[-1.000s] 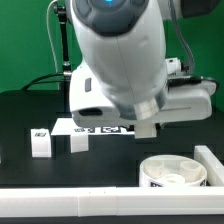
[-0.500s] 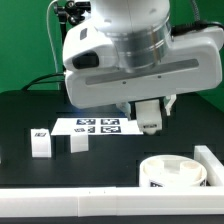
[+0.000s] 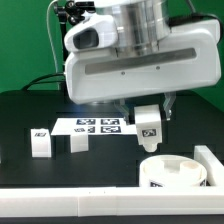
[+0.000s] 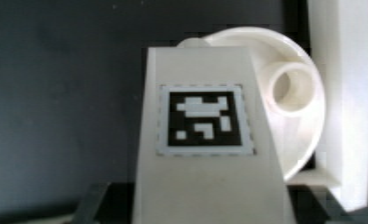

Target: Assemble stool

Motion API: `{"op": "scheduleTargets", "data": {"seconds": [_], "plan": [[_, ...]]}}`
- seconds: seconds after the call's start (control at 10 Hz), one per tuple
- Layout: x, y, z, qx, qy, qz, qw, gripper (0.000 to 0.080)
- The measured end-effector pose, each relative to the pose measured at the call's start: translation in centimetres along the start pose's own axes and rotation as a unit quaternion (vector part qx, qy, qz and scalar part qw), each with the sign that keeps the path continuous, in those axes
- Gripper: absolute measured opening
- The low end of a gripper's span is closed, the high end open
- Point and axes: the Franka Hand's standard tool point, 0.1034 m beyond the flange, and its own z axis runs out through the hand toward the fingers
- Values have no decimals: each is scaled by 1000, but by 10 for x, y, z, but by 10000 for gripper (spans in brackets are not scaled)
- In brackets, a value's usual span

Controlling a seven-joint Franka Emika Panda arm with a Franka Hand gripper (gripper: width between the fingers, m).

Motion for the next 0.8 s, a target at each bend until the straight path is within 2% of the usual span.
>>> {"op": "scheduleTargets", "data": {"seconds": [0.1,0.2,0.5,0.6,0.8], "plan": [[16,-7,-11,-12,64,-24,998,338],[18,-11,-12,-16,87,-46,995,338],[29,-7,-11,-22,202,-44,978,338],[27,-7,-8,-24,218,-46,974,338],[27,-28,-8,-29,212,-77,974,338]]}}
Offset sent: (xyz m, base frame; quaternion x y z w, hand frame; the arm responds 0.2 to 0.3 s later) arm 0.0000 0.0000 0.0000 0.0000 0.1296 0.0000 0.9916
